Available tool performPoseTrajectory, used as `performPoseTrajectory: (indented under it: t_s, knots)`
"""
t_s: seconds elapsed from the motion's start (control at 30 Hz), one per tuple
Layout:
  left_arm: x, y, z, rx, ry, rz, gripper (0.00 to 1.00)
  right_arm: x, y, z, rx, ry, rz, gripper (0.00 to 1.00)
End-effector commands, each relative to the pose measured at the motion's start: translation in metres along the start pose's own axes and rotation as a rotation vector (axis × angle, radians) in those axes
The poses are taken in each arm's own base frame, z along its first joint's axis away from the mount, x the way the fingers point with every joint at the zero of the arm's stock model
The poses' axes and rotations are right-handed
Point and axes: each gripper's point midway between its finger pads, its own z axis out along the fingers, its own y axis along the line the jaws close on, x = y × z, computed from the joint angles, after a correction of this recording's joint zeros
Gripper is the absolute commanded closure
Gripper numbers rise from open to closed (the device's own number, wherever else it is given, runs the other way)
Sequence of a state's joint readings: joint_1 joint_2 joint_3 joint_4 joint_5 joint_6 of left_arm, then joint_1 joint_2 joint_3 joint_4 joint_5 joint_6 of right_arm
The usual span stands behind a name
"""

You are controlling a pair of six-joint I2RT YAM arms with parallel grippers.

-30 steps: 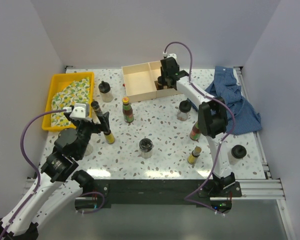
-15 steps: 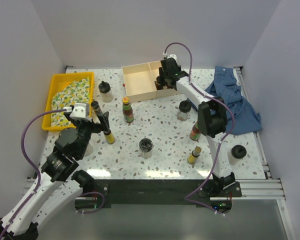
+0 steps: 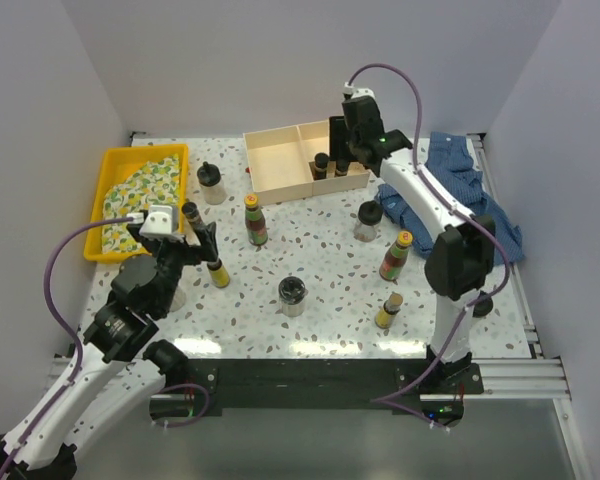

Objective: Organize the condiment bottles
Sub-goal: Pick up the bottle from the center of the board.

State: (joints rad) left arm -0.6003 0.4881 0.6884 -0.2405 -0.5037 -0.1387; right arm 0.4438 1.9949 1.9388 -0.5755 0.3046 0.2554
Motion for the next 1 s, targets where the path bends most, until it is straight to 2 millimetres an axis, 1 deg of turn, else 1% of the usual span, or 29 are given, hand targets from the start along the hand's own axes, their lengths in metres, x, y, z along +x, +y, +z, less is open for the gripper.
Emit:
performPoseTrajectory:
  t_s: [0.0, 0.03, 0.07, 0.1, 0.13, 0.17, 0.2, 0.23, 0.27, 0.3, 0.33, 0.37, 0.4, 0.43, 0.47, 0.5, 0.53, 0.57, 0.6, 0.63, 0.7, 0.73, 0.77, 0.8, 0.83, 0.87, 0.9, 0.93, 0.97]
  knots:
    - [-0.005, -0.001, 0.01, -0.037, 0.018, -0.019, 0.01, -0.009, 0.012, -0.065, -0.152, -0.011, 0.088, 0.35]
    - [-0.005, -0.001, 0.012, -0.047, 0.034, -0.018, 0.02, -0.007, 0.015, -0.076, -0.188, -0.011, 0.099, 0.35]
    - [0.004, -0.003, 0.017, -0.058, 0.081, -0.014, 0.02, -0.001, 0.019, -0.096, -0.254, -0.018, 0.111, 0.35]
    - [-0.003, -0.002, 0.018, -0.072, 0.078, -0.022, 0.02, 0.004, 0.025, -0.108, -0.288, -0.018, 0.124, 0.34]
    - [-0.001, -0.003, 0.02, -0.08, 0.099, -0.027, 0.03, 0.008, 0.027, -0.118, -0.314, -0.024, 0.127, 0.34]
    - [0.003, -0.005, 0.025, -0.089, 0.125, -0.016, 0.03, 0.024, 0.027, -0.123, -0.327, -0.009, 0.124, 0.34]
    - [-0.006, -0.006, 0.027, -0.096, 0.119, -0.026, 0.04, 0.019, 0.028, -0.148, -0.369, -0.046, 0.134, 0.33]
    - [-0.005, -0.006, 0.029, -0.104, 0.135, -0.021, 0.04, 0.02, 0.024, -0.159, -0.375, -0.061, 0.143, 0.21]
    - [0.001, -0.008, 0.037, -0.118, 0.166, -0.004, 0.04, 0.035, 0.026, -0.163, -0.401, -0.04, 0.14, 0.16]
    - [-0.008, -0.007, 0.04, -0.137, 0.161, -0.001, 0.04, 0.029, 0.022, -0.184, -0.427, -0.079, 0.152, 0.13]
    - [-0.008, -0.007, 0.044, -0.144, 0.169, 0.017, 0.04, 0.038, 0.019, -0.188, -0.432, -0.072, 0.149, 0.08]
    - [-0.009, -0.005, 0.053, -0.161, 0.183, 0.028, 0.04, 0.04, 0.016, -0.194, -0.431, -0.075, 0.152, 0.07]
    - [-0.007, -0.009, 0.059, -0.133, 0.198, 0.03, 0.04, 0.035, 0.011, -0.211, -0.443, -0.111, 0.15, 0.05]
    - [-0.008, -0.008, 0.065, -0.124, 0.203, 0.027, 0.04, 0.04, 0.009, -0.214, -0.445, -0.107, 0.149, 0.01]
    - [-0.013, 0.01, 0.077, -0.166, 0.213, 0.008, 0.05, 0.04, 0.008, -0.221, -0.452, -0.113, 0.15, 0.01]
    - [-0.011, 0.01, 0.084, -0.137, 0.235, -0.008, 0.07, 0.042, 0.007, -0.225, -0.463, -0.115, 0.137, 0.02]
    - [-0.011, 0.028, 0.088, -0.19, 0.252, -0.024, 0.07, 0.039, 0.006, -0.235, -0.48, -0.132, 0.132, 0.01]
    - [-0.012, 0.034, 0.097, -0.208, 0.268, -0.023, 0.09, 0.041, 0.004, -0.239, -0.475, -0.128, 0.13, 0.01]
    - [-0.011, 0.039, 0.102, -0.222, 0.282, -0.026, 0.09, 0.04, 0.003, -0.243, -0.477, -0.134, 0.128, 0.01]
    - [-0.008, 0.052, 0.104, -0.258, 0.304, -0.032, 0.09, 0.039, 0.001, -0.25, -0.486, -0.149, 0.129, 0.01]
    - [0.003, 0.057, 0.117, -0.251, 0.35, -0.051, 0.11, 0.038, 0.002, -0.258, -0.508, -0.165, 0.134, 0.01]
    - [0.009, 0.067, 0.12, -0.272, 0.37, -0.074, 0.12, 0.038, 0.002, -0.261, -0.518, -0.17, 0.135, 0.01]
    - [0.021, 0.07, 0.127, -0.268, 0.407, -0.078, 0.12, 0.037, 0.0, -0.268, -0.524, -0.185, 0.137, 0.01]
    - [0.028, 0.072, 0.13, -0.27, 0.43, -0.08, 0.12, 0.037, 0.0, -0.27, -0.528, -0.187, 0.138, 0.01]
    - [0.035, 0.078, 0.131, -0.297, 0.457, -0.08, 0.13, 0.039, 0.0, -0.271, -0.532, -0.187, 0.139, 0.01]
    - [0.046, 0.082, 0.137, -0.317, 0.489, -0.076, 0.14, 0.038, 0.002, -0.277, -0.555, -0.198, 0.135, 0.01]
    - [0.052, 0.084, 0.138, -0.313, 0.511, -0.081, 0.14, 0.04, 0.003, -0.277, -0.564, -0.195, 0.131, 0.01]
    - [0.063, 0.092, 0.142, -0.325, 0.54, -0.093, 0.15, 0.039, 0.003, -0.278, -0.567, -0.195, 0.131, 0.01]
    - [0.068, 0.093, 0.144, -0.32, 0.552, -0.104, 0.15, 0.04, 0.005, -0.279, -0.579, -0.189, 0.126, 0.01]
